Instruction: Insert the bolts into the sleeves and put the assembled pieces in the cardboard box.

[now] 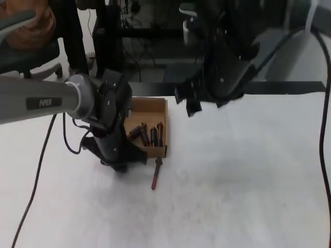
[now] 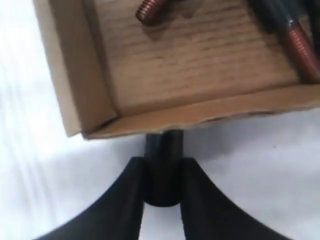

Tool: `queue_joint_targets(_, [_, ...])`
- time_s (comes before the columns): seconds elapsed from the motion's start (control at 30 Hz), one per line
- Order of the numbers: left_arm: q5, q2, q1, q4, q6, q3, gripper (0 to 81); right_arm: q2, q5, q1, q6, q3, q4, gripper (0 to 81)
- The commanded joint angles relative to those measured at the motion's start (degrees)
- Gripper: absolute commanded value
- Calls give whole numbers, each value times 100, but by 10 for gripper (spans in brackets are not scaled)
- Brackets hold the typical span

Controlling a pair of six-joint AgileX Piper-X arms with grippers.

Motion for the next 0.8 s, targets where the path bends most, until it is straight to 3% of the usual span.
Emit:
queue_joint_targets(0.0, [-35,-678,61,73,295,5,18,-51,-425,154,575,502,-516,671])
queue_joint_targets(0.23, [-63,-2675,666,-376,540,848,18,529,-839,685,1454,1087,-1566,671])
queue_joint_targets(0.4, [653,-4197,1216,-725,577,1835,18,1109,-904,777,1826,1078,-1985,671])
queue_joint_targets(0.5, [649,-4922,1252,-663,577,2306,18,1299,-869,736,1957,1078,-2144,624])
queue_joint_targets(0.63, [825,-5758,1254,-679,317,2741,18,1473,-890,640,1980,950,-2293,473])
queue_joint_targets(0.77, [779,-6311,1254,-704,311,2916,18,1586,-823,619,1884,531,-2291,543])
